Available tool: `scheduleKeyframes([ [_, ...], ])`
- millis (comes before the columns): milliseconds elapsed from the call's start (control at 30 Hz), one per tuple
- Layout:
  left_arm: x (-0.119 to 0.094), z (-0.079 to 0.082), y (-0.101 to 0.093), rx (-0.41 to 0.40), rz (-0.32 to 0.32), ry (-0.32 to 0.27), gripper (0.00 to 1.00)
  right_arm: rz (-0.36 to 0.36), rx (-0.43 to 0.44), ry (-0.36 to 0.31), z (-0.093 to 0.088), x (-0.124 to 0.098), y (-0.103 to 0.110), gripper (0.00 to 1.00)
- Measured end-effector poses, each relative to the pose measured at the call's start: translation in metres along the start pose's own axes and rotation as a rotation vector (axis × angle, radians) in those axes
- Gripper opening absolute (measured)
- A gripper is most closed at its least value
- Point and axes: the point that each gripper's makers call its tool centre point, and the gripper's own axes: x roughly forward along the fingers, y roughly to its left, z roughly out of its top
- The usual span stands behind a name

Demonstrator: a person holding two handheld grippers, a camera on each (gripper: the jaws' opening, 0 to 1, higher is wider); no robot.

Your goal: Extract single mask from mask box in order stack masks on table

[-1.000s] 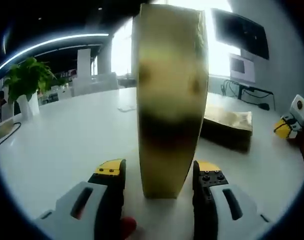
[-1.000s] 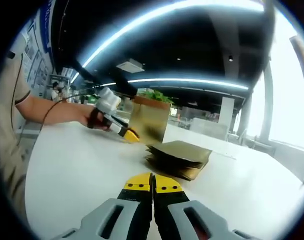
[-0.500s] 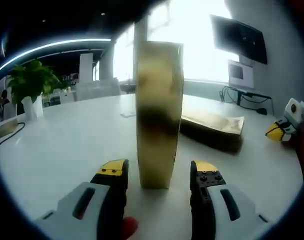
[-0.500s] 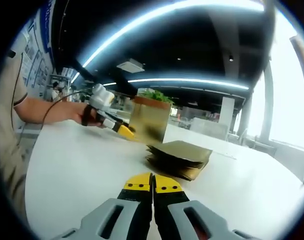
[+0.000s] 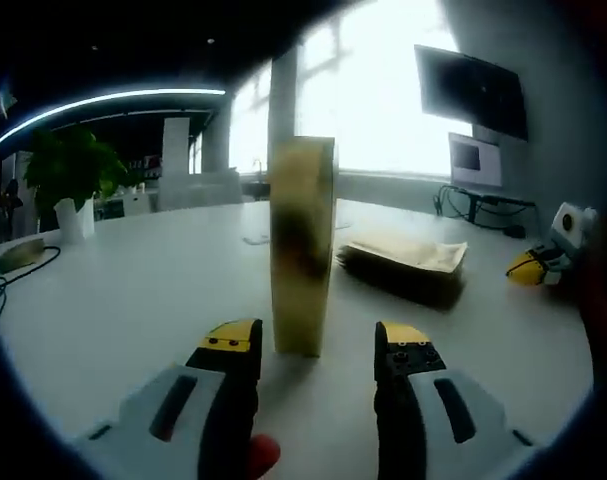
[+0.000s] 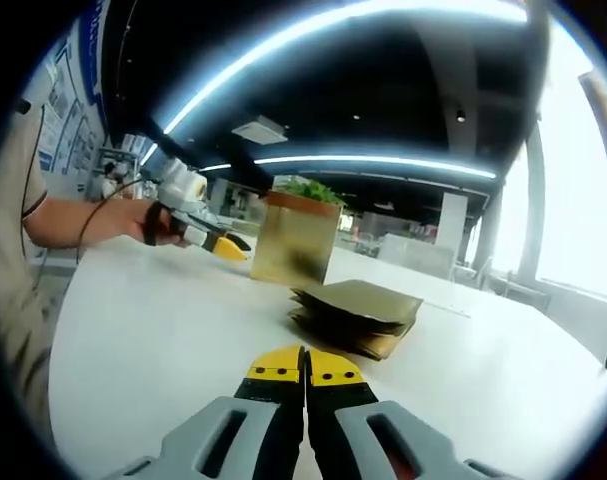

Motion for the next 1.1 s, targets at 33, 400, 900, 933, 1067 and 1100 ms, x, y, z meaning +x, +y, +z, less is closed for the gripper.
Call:
scheduleKeyframes([
  [33, -0.005, 0.000, -0.004, 0.000, 0.000, -0.005, 0.33, 0.000, 0.000, 0.001, 0.000, 0.000, 0.000, 0.00],
  [400, -0.032, 0.014, -0.018, -0.004, 0.006, -0.087, 0.26, -0.003, -0.007, 0.006, -0.001, 0.001, -0.001, 0.00],
  [900, -0.068, -0.003, -0.042, -0.038, -0.027, -0.127, 0.16, -0.010, -0.012, 0.020, -0.004, 0.001, -0.002, 0.00],
  [933, -0.069, -0.006, -0.042, -0.030, -0.024, -0.120, 0.16, -0.013, -0.011, 0.020, -0.004, 0.001, -0.003, 0.00],
  [1067, -0.067, -0.007, -0.038, -0.046, -0.007, -0.108, 0.14, -0.018, -0.006, 0.019, -0.004, 0.001, -0.003, 0.00],
  [1100, -0.067, -0.006, -0.040, -0.046, -0.007, -0.111, 0.13, -0.021, -0.004, 0.019, -0.004, 0.001, -0.004, 0.00],
])
